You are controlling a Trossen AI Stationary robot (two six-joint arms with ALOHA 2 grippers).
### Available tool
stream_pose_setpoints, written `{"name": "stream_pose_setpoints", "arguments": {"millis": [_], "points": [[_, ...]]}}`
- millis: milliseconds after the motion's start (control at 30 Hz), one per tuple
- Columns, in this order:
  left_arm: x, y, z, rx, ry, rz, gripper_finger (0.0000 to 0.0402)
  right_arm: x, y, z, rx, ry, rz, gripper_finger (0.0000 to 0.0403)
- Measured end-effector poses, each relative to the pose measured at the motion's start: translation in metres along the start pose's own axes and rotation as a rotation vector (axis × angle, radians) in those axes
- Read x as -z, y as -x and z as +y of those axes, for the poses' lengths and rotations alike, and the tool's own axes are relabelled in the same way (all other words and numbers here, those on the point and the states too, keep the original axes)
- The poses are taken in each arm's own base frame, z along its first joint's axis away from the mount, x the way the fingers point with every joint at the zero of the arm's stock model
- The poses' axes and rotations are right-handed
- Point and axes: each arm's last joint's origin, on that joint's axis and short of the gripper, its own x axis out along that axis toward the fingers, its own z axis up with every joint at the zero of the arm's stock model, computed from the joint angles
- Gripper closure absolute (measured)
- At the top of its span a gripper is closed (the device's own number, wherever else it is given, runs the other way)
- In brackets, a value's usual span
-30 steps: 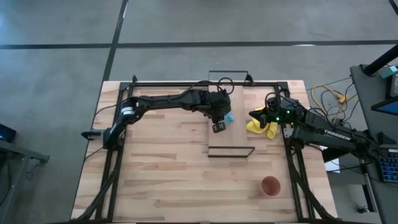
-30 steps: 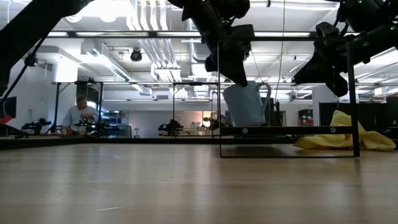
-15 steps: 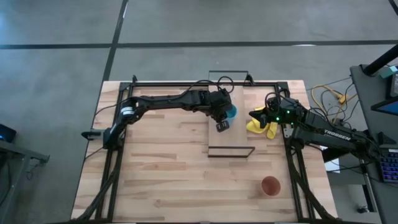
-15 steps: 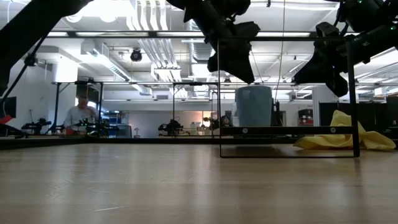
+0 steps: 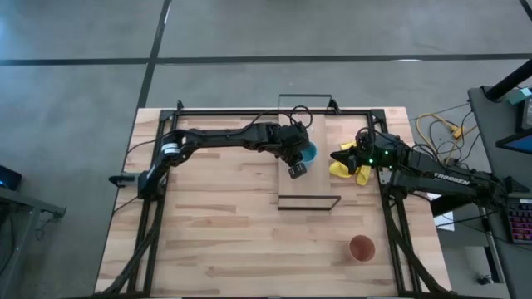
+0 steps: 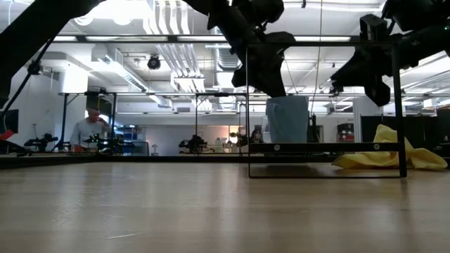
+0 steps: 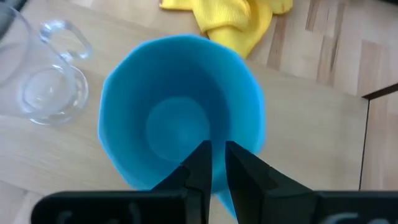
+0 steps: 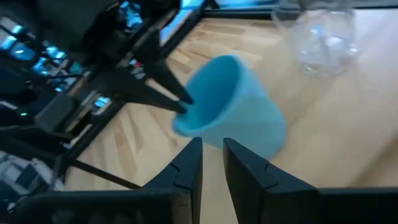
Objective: Stack small to large cups/mugs on shelf
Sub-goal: Put the blue mug on the shelf
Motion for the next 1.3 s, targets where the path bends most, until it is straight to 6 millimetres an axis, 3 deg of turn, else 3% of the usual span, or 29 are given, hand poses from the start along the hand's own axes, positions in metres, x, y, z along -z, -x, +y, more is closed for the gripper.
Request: {"name": "stream_pose_setpoints", "arguments": {"millis": [400, 533, 800, 1000, 1300], "points": [[-0.009, 0.03, 0.0, -0.066, 0.02, -0.074, 0.0371, -0.001, -0.007, 0.001, 0.043, -0.045, -0.04, 0.0344], [-0.006, 0.03, -0.001, -0.068, 0.099, -0.05, 0.0371, 0.003, -0.017, 0.001, 0.058, -0.069, 0.013, 0.0344], [0.004, 0.029, 0.002, -0.112, 0.095, 0.045, 0.0377, 0.006, -0.036, 0.002, 0.131, -0.042, -0.016, 0.0349], [0.013, 0.029, 0.004, -0.151, 0.086, 0.124, 0.0398, 0.008, -0.04, 0.0, 0.151, -0.059, -0.009, 0.039], [0.015, 0.024, 0.004, -0.148, 0.091, 0.123, 0.0401, 0.009, -0.042, -0.001, 0.159, -0.084, 0.0, 0.0394]]}}
